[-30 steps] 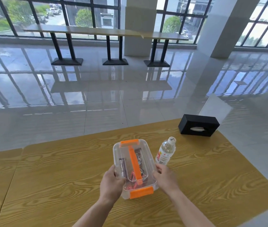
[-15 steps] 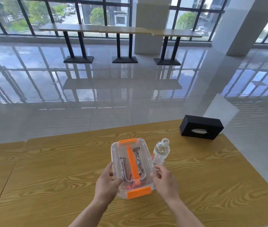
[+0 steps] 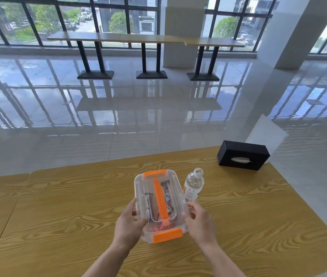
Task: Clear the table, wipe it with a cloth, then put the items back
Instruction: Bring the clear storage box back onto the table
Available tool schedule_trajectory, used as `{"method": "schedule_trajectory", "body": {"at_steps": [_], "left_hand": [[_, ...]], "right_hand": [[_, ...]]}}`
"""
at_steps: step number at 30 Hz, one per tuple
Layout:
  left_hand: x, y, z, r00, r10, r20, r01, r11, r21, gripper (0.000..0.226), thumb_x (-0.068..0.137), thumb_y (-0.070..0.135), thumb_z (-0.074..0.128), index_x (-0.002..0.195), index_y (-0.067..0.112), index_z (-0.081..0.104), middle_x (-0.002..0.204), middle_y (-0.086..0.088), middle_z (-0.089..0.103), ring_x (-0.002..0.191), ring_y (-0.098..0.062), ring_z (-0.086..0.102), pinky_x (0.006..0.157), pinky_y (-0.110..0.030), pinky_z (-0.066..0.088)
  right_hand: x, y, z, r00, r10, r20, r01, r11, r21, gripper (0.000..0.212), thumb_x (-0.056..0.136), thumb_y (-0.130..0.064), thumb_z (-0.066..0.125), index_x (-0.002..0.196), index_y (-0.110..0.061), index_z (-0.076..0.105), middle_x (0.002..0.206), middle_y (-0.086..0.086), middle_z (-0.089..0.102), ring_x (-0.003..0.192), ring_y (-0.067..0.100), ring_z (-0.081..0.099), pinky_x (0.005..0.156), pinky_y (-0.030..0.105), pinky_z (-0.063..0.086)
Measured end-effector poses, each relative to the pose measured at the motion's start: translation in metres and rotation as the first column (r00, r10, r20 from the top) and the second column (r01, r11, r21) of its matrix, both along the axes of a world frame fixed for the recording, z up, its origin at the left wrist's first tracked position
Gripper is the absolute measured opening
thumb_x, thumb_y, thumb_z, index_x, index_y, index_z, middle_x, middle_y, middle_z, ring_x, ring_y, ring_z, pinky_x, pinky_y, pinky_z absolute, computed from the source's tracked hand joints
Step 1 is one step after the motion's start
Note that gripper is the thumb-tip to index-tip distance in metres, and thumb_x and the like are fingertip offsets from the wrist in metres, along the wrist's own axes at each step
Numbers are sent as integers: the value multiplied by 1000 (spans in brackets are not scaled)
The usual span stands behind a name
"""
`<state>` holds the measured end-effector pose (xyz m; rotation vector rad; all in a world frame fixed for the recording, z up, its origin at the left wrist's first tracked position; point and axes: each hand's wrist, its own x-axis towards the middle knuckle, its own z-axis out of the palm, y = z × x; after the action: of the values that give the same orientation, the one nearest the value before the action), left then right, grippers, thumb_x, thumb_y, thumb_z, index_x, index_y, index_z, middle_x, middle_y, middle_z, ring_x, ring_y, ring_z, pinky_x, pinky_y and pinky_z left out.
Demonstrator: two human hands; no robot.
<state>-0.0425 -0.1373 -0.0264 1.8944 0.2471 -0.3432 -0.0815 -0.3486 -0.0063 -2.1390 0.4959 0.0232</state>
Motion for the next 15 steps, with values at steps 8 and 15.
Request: {"method": "schedule_trajectory", "body": {"at_steps": [8, 15], "left_hand": [[-1, 0, 3, 1000, -9, 0, 9, 1000, 8, 75, 82, 20, 77, 144, 45, 43, 102, 10, 71, 81, -11, 74, 73, -44, 62], [0, -1, 6, 1000, -17, 15, 16, 999, 28, 72, 83, 23, 77, 144, 45, 44, 100, 10, 71, 81, -7, 73, 74, -42, 62]], "right_hand": [[0, -3, -4, 1000, 2, 7, -2, 1000, 3, 41, 94, -19, 67, 134, -12, 57, 124, 3, 69, 87, -1, 55, 57, 1, 42], [-1, -5, -8, 1000, 13, 11, -13, 1000, -8, 43, 94, -20, 67, 135, -14, 57, 123, 2, 69, 85, 0, 56, 55, 3, 40]]}}
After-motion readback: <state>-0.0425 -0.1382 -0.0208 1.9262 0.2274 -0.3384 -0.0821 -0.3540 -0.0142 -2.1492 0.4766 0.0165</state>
